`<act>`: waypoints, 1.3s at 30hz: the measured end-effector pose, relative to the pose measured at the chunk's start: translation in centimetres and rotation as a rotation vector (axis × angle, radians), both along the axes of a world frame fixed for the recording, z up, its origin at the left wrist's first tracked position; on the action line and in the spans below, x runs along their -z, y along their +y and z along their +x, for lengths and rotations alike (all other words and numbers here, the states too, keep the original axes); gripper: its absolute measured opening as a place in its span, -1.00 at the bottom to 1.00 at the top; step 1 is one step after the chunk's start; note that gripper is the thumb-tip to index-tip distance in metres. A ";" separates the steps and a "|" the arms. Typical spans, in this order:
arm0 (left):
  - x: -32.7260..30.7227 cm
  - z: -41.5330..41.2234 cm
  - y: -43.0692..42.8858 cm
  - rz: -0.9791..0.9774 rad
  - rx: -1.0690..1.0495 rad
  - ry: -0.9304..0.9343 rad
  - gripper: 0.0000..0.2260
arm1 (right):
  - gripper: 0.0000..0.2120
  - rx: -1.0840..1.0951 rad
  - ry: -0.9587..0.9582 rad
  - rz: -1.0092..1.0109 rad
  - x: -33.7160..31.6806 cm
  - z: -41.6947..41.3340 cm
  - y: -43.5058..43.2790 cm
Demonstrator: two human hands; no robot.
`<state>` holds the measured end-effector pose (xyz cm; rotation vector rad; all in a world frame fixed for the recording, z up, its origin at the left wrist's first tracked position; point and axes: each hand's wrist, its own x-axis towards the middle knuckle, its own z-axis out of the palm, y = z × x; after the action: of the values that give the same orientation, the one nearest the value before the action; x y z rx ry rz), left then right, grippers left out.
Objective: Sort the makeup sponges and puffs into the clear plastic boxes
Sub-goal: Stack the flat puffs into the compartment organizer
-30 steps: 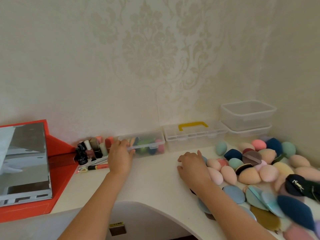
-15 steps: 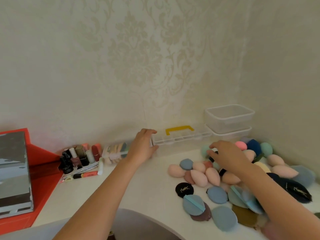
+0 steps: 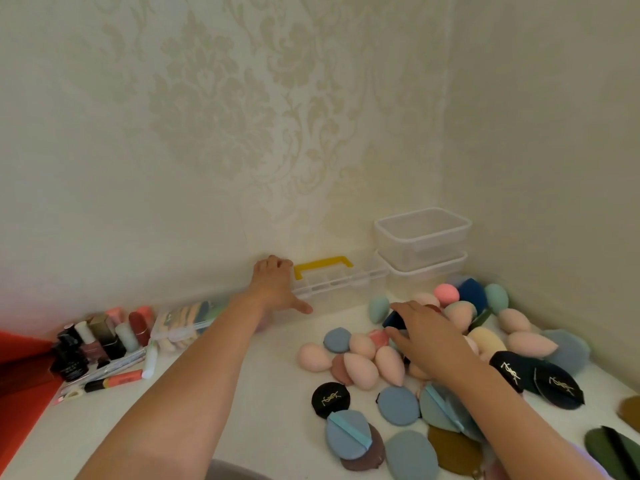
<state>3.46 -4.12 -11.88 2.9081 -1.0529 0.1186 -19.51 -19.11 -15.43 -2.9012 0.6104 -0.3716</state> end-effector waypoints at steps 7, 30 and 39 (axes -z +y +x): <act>-0.4 -0.9 -1.6 0.127 -0.062 0.059 0.10 | -0.56 -0.019 0.003 -0.061 0.5 -0.1 0.1; -9.0 -6.7 10.2 -0.379 0.094 0.141 -0.09 | -0.47 -0.022 -0.269 0.085 -0.4 -1.2 0.9; -5.5 -10.0 23.2 -0.214 -0.004 0.182 -0.09 | -0.39 -0.666 -0.609 -0.080 -4.5 -2.8 10.3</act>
<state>-6.50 19.05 -6.36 2.6710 -0.9415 -0.0306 -22.29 -8.86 -10.95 -2.6205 -0.4522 -1.1015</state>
